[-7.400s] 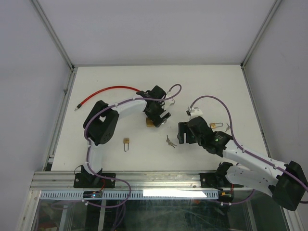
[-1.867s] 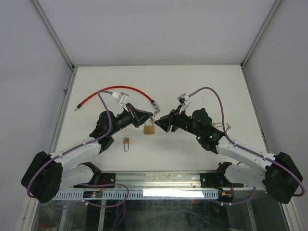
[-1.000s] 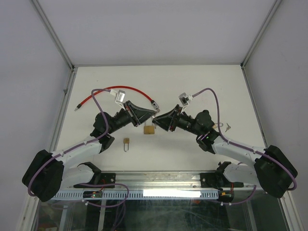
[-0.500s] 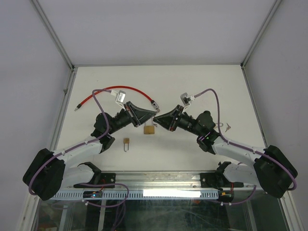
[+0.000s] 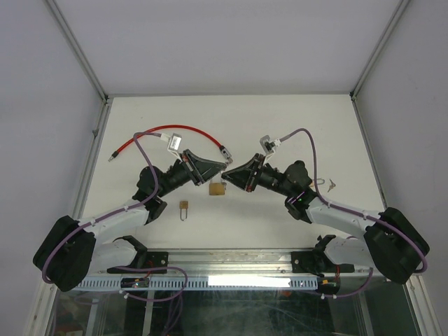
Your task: Unlock with the key
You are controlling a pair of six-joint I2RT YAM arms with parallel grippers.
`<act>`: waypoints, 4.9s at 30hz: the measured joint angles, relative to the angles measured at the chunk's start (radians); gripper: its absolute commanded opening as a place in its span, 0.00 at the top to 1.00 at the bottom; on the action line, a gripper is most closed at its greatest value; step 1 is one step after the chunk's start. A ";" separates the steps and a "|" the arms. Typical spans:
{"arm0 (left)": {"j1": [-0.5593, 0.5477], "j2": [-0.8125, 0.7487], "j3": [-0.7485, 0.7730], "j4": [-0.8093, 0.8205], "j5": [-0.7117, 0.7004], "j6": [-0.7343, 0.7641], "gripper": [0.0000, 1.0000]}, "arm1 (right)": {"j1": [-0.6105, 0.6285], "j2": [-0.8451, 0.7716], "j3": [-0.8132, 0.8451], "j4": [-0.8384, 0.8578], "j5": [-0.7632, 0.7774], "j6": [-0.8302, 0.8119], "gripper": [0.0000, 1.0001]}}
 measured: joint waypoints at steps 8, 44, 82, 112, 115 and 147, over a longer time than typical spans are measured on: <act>0.000 0.002 -0.001 0.010 -0.004 -0.015 1.00 | -0.001 0.016 0.000 0.031 -0.025 0.015 0.79; 0.000 0.024 -0.068 0.135 -0.040 -0.109 1.00 | -0.001 0.042 -0.016 0.089 -0.055 0.038 0.84; 0.004 -0.174 0.037 -0.506 -0.320 -0.004 0.22 | 0.002 -0.014 -0.045 -0.089 -0.070 0.008 1.00; -0.050 0.494 0.711 -1.563 -0.486 0.115 0.01 | -0.098 -0.145 -0.131 -0.359 0.100 -0.053 1.00; -0.080 0.591 0.780 -1.616 -0.514 0.117 0.02 | -0.110 -0.156 -0.131 -0.378 0.103 -0.058 1.00; -0.166 0.818 0.965 -1.780 -0.625 0.103 0.54 | -0.171 -0.140 -0.146 -0.412 0.071 -0.077 1.00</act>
